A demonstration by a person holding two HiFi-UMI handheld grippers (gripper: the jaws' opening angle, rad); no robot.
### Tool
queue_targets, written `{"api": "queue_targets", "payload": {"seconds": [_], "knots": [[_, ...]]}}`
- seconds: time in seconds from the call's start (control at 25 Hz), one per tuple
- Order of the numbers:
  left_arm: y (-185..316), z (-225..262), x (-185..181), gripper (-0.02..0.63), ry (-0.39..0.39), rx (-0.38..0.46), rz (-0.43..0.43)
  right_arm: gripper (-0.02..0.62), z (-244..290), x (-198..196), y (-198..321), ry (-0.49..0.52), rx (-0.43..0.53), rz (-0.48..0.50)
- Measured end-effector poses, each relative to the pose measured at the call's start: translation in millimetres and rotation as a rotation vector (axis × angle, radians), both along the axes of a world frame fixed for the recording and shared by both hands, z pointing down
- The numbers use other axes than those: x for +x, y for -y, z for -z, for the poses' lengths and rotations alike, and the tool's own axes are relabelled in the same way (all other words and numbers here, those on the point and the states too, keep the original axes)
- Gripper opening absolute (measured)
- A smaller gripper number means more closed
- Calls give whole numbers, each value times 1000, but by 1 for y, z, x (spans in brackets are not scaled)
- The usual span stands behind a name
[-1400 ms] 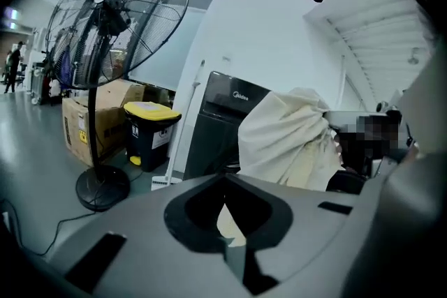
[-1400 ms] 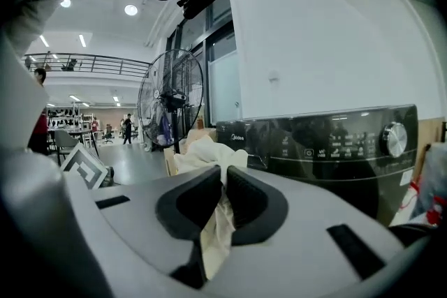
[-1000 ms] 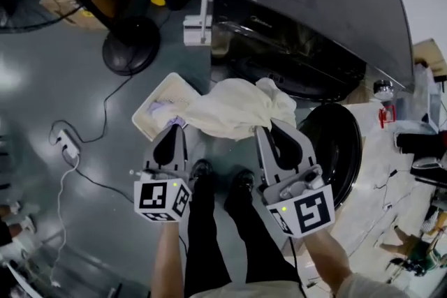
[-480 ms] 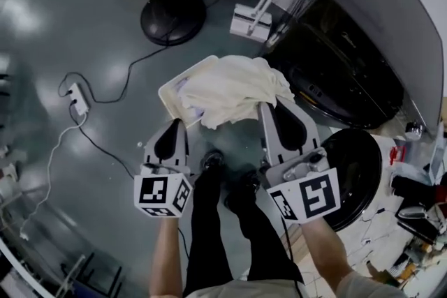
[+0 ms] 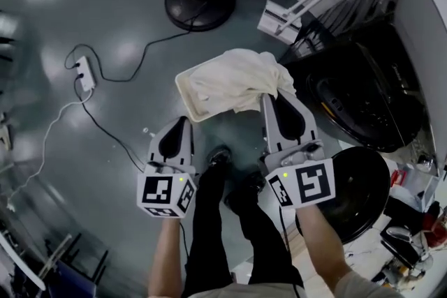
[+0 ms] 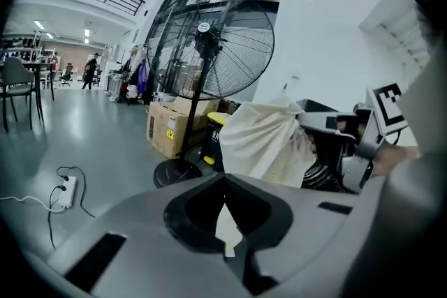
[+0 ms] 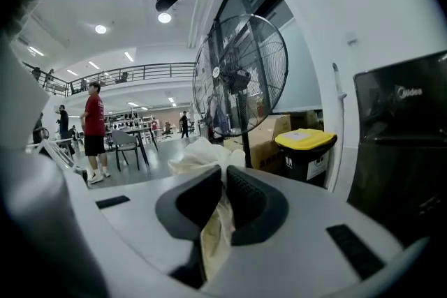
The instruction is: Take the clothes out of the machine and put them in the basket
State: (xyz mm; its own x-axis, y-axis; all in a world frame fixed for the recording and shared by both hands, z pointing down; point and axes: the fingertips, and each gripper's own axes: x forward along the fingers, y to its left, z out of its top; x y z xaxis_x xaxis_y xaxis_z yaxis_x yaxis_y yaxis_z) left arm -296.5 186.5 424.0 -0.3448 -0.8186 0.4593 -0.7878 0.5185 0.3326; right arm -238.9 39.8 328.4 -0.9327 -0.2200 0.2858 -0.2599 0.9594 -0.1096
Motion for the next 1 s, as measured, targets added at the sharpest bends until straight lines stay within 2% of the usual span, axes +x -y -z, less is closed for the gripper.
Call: {"api": "queue_targets", "payload": {"seconds": [0.28,0.68,1.0], "knots": [[-14,-44,-14,17,-17,-39,15,46,-119,-23,1,-139,-21,17],[-34,-118,-8,17,-79,-112,5,46,-297,-36,-5,-377,-74,58],[-37,-146,-14,17,-94,-141,-17,46,-398,-56,-13,-536,-90,137]]}}
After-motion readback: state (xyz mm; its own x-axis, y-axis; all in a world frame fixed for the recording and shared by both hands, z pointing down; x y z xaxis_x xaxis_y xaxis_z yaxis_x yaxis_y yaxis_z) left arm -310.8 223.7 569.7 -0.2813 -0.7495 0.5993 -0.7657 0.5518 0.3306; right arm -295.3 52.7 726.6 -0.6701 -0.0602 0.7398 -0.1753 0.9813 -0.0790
